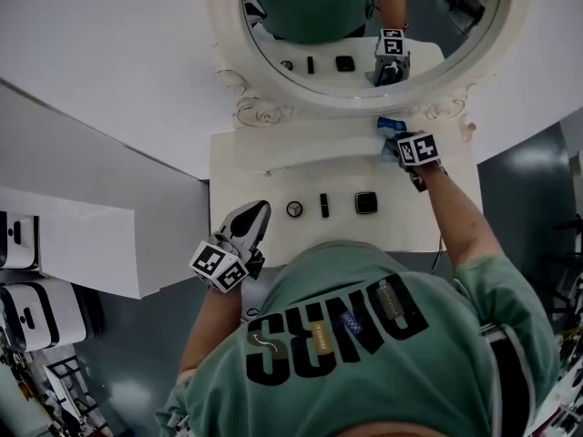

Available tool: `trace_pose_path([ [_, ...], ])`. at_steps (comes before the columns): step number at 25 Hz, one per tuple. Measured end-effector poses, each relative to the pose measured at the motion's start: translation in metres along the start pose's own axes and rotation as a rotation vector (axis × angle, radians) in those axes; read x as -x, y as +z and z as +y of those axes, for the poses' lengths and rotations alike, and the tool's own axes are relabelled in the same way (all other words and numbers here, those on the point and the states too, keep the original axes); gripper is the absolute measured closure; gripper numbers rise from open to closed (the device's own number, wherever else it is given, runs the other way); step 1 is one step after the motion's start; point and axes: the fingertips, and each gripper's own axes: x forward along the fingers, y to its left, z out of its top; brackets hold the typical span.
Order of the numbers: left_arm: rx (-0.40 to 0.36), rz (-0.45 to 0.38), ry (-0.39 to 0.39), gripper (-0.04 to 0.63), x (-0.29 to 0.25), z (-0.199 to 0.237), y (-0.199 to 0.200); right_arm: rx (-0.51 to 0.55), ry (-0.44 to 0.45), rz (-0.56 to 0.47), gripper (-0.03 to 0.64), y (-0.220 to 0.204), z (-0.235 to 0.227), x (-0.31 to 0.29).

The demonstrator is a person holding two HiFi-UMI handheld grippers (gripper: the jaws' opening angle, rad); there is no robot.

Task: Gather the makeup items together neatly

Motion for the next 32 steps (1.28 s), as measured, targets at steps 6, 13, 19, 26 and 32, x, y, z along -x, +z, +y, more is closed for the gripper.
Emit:
trace_pose_path([
  [6, -0.018, 0.009, -0.041, 0.586, 0.009, 0.011, 0.008, 0.025, -0.026, -0.039, 0.577, -0.008, 0.014, 0.019],
  [13, -0.031, 0.01, -0.125, 0.586, -0.001, 0.011, 0.007, -0.024, -0.018, -0.04, 0.581, -0.086, 0.022, 0.08],
  [19, -0.025, 0.071, -0.165, 0.586, -0.011, 0.0, -0.001, -0.049, -0.058, 0.098, 0.575, -0.177, 0.016, 0.061],
  [26, -0.058, 0.126, -0.153, 0.586, -0.002, -0.005, -0.006, 0.016, -0.018, 0.111, 0.377, -0.198, 0.031, 0.024],
  [32, -0.064, 0.132, -0.117, 0.586, 0.019, -0.005, -0.012, 0.017, -0.01, 0.08, 0.368, -0.196, 0.029, 0.022],
])
